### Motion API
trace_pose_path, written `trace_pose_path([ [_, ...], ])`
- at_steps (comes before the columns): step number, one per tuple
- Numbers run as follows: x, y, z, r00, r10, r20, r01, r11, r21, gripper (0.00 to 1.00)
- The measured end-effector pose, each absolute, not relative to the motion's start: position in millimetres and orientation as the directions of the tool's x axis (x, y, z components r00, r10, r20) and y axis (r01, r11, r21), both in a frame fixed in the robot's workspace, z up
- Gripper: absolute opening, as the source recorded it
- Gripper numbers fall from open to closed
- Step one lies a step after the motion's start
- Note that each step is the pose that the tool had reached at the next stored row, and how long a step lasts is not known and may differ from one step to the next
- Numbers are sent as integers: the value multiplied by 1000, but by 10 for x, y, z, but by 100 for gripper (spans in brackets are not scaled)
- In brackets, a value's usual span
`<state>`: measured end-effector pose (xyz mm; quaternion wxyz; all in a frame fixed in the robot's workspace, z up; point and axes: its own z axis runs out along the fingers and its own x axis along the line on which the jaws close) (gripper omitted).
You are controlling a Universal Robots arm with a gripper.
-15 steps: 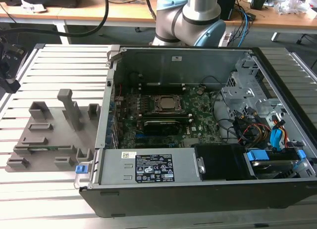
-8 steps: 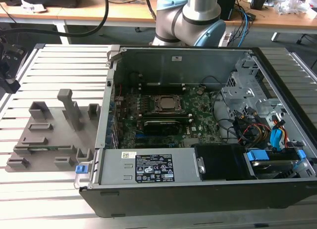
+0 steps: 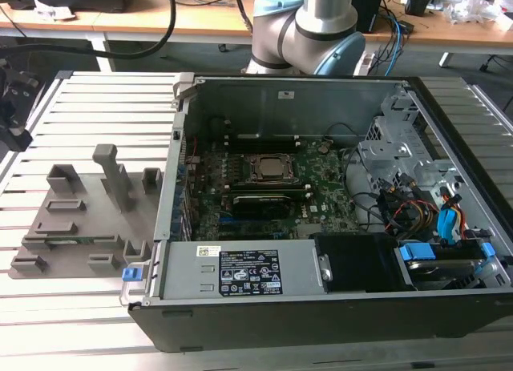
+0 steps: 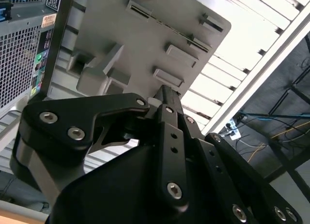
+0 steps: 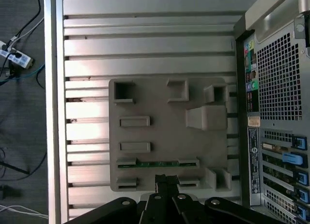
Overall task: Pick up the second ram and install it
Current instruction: 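Pick up the second ram and move it above second insertion slot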
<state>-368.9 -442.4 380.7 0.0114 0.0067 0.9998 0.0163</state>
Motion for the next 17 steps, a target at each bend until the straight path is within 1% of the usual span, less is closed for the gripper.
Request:
trace_pose_path([
  [7,-3688,-4423,3806,-983,-184,-23,-185,982,33,11],
  [9,-3689,-4423,3806,-957,-288,-23,-288,957,33,11],
  [17,-3689,-4424,3806,-898,-440,-23,-440,897,33,11],
])
